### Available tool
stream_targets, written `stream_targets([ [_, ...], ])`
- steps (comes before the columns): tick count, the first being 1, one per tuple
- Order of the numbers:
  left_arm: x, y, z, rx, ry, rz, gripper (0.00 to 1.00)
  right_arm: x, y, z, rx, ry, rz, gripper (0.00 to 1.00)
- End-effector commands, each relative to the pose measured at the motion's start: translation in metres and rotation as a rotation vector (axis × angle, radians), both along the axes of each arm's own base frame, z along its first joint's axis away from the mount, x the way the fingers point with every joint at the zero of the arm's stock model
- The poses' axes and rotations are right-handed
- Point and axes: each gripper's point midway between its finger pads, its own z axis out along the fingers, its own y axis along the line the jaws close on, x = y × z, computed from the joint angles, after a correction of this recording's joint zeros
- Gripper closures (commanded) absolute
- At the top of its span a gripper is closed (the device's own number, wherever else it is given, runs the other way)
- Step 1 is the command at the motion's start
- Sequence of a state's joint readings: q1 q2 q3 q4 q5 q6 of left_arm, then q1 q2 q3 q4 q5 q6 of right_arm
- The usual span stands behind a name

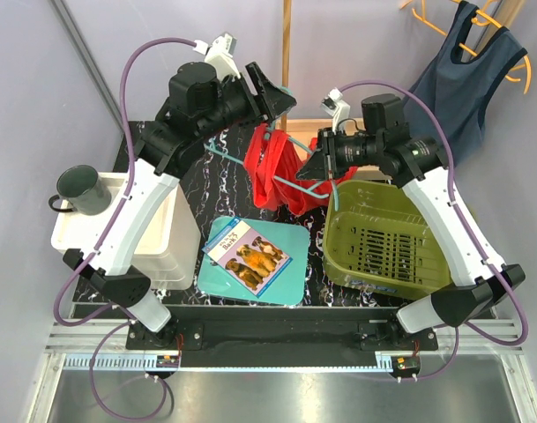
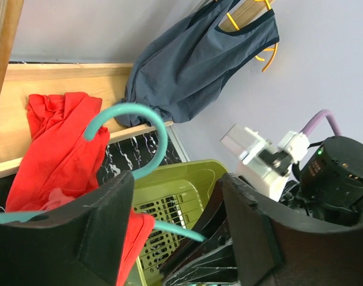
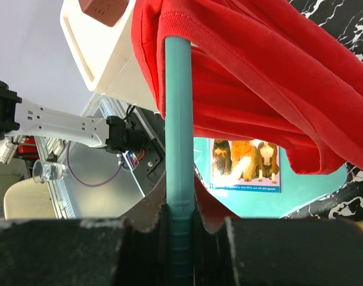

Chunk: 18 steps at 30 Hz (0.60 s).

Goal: Remove the tank top from the hanger

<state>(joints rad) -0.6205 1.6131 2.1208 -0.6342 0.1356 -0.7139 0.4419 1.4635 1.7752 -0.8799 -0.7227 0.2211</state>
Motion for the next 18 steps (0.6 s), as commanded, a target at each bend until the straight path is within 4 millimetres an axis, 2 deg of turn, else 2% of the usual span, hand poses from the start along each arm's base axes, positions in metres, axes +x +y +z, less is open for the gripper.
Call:
stream_targets([
  [1, -0.003, -0.002, 0.02, -0.05, -0.046, -0.019, 0.4, -0.004, 0.007, 0.014, 0.019, -0.107, 0.031, 1.0],
  [8, 0.008, -0.006, 0.007, -0.027, -0.032, -0.003, 0.43, -0.011, 0.007, 0.013, 0.005, -0.128, 0.044, 1.0],
  [12, 0.013, -0.01, -0.005, -0.01, -0.01, -0.001, 0.48, -0.014, 0.006, 0.014, 0.003, -0.138, 0.044, 1.0],
  [18, 0.019, -0.008, -0.02, 0.013, 0.014, 0.026, 0.49, -0.018, 0.006, 0.01, -0.005, -0.139, 0.055, 1.0],
])
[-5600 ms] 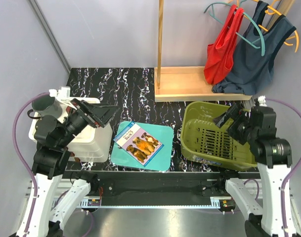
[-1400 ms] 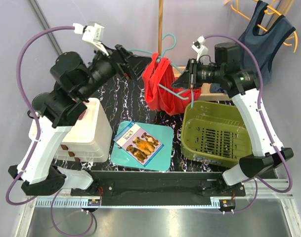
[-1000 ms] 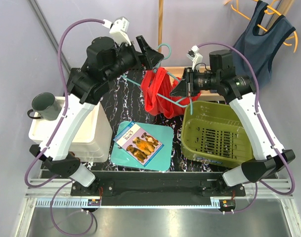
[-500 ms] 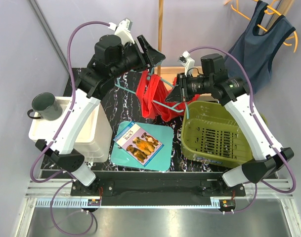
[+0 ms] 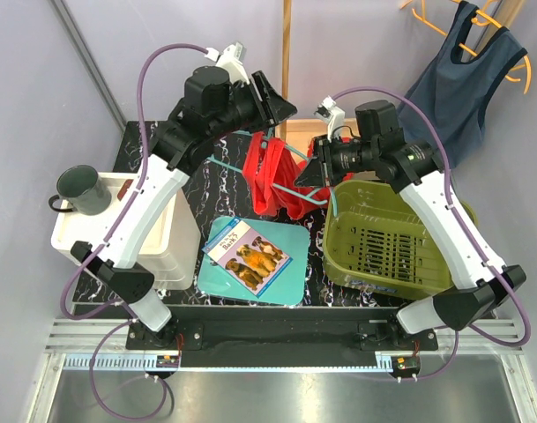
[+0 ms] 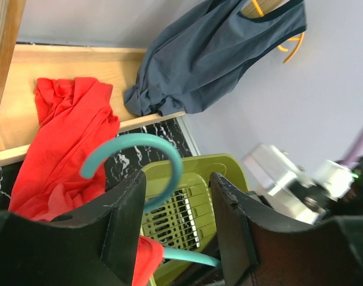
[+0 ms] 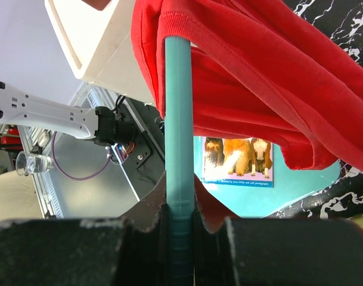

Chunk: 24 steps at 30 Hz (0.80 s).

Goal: Remove the tank top from the hanger

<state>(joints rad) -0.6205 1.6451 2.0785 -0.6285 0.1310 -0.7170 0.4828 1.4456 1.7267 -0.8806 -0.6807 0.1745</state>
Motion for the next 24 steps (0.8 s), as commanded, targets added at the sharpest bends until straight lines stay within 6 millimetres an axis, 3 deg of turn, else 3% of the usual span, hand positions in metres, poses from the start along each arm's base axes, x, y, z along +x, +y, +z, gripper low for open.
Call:
stream_targets([
  [1, 0.009, -0.001, 0.009, -0.017, -0.044, 0.023, 0.49, -0.011, 0.001, 0.026, 0.043, -0.119, 0.036, 1.0],
  [7, 0.019, -0.013, 0.016, -0.032, -0.06, 0.003, 0.54, -0.015, 0.003, 0.021, 0.038, -0.117, 0.057, 1.0],
  [10, 0.019, -0.013, 0.022, -0.021, -0.094, -0.011, 0.7, -0.013, -0.001, 0.018, 0.02, -0.126, 0.037, 1.0],
  [11, 0.018, -0.012, 0.024, -0.019, -0.104, -0.012, 0.85, -0.013, -0.002, 0.018, 0.016, -0.131, 0.03, 1.0],
  [12, 0.017, -0.011, 0.026, -0.015, -0.113, -0.008, 0.92, -0.013, -0.004, 0.017, 0.009, -0.132, 0.018, 1.0],
  [14, 0.017, -0.006, 0.029, -0.006, -0.131, 0.005, 0.99, -0.014, -0.007, 0.017, 0.0, -0.13, 0.002, 0.96],
  [17, 0.017, 0.0, 0.032, -0.005, -0.138, 0.037, 1.0, -0.015, -0.009, 0.019, 0.001, -0.119, -0.018, 0.93],
  [18, 0.018, 0.003, 0.036, -0.009, -0.143, 0.054, 1.0, -0.014, -0.012, 0.02, -0.004, -0.12, -0.044, 0.82],
  [20, 0.016, 0.004, 0.038, -0.004, -0.155, 0.07, 1.0, -0.013, -0.017, 0.023, -0.002, -0.099, -0.103, 0.69],
  [21, 0.014, 0.009, 0.043, 0.0, -0.17, 0.097, 1.0, -0.006, -0.025, 0.018, -0.036, -0.089, -0.179, 0.53],
  [24, 0.014, 0.017, 0.048, 0.037, -0.21, 0.166, 1.0, 0.006, -0.046, 0.026, -0.058, -0.054, -0.388, 0.38],
])
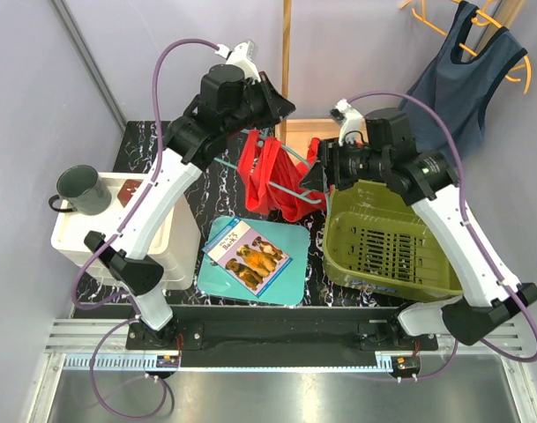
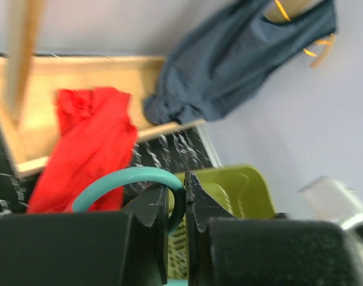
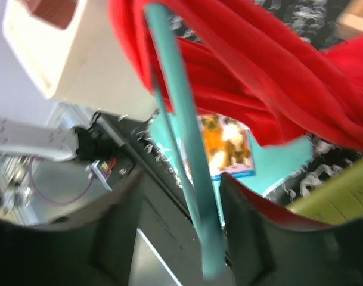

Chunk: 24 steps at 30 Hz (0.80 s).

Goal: Remove the tank top from the hanger

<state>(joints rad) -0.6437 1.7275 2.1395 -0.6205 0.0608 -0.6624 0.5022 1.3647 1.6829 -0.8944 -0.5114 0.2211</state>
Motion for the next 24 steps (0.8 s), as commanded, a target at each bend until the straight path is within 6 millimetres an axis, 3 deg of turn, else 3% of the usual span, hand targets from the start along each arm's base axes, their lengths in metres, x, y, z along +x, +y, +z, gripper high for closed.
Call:
stream_targets([
  [1, -0.013, 0.031, 0.063, -0.006, -0.203, 0.133, 1.0, 0.01, -0.03, 0.032, 0.022, -0.014, -0.297, 0.31],
  [6, -0.017, 0.044, 0.064, 0.038, -0.23, 0.249, 1.0, 0.014, -0.033, 0.071, 0.101, -0.045, -0.363, 0.29],
  [8, -0.014, 0.05, 0.065, 0.044, -0.245, 0.3, 1.0, 0.018, -0.025, 0.073, 0.111, -0.032, -0.347, 0.3],
  [15, -0.01, 0.046, 0.065, 0.013, -0.267, 0.36, 1.0, 0.009, 0.026, 0.101, 0.161, -0.107, -0.208, 0.33],
  [19, -0.008, 0.046, 0.062, 0.016, -0.262, 0.377, 1.0, 0.005, 0.044, 0.093, 0.156, -0.099, -0.154, 0.33],
  [24, -0.012, 0.045, 0.068, -0.009, -0.265, 0.364, 1.0, 0.005, 0.065, 0.064, 0.145, -0.104, -0.08, 0.34],
])
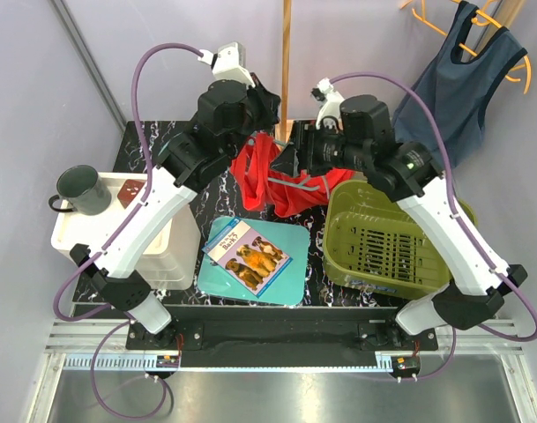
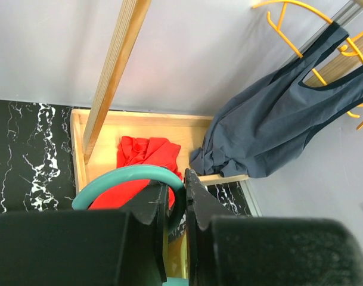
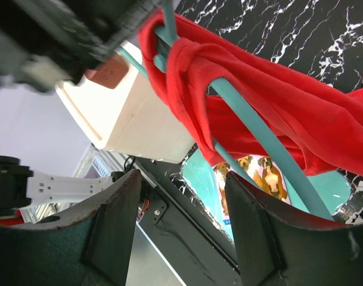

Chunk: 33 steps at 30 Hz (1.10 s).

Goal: Remove the tank top from the hanger

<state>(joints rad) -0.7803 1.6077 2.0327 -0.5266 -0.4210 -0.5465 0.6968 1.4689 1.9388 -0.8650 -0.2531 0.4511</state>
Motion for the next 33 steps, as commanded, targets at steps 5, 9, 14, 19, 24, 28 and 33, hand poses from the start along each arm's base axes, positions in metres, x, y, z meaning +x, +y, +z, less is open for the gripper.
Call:
stream_targets([
  [5, -0.012, 0.0, 0.038, -0.083, -0.102, -0.015, 1.0, 0.009, 0.028, -0.019, 0.008, -0.092, 0.082, 0.35],
  [9, -0.026, -0.002, 0.035, -0.091, -0.104, -0.037, 1.0, 0.02, 0.031, -0.025, -0.012, -0.122, 0.071, 0.36],
  [14, -0.033, -0.002, 0.028, -0.106, -0.089, -0.048, 1.0, 0.031, 0.035, -0.031, -0.021, -0.158, 0.058, 0.46],
  [19, -0.039, 0.0, 0.029, -0.109, -0.092, -0.057, 1.0, 0.04, 0.035, -0.039, -0.024, -0.168, 0.023, 0.51],
  [24, -0.046, 0.001, 0.025, -0.142, -0.068, -0.077, 1.0, 0.04, 0.034, -0.038, -0.001, -0.204, 0.016, 0.49],
  [28, -0.052, -0.001, 0.028, -0.183, -0.056, -0.098, 1.0, 0.048, 0.031, -0.043, 0.013, -0.213, -0.04, 0.62],
  [33, -0.059, -0.009, 0.026, -0.212, -0.031, -0.15, 1.0, 0.054, 0.027, -0.04, 0.062, -0.216, -0.105, 0.84],
])
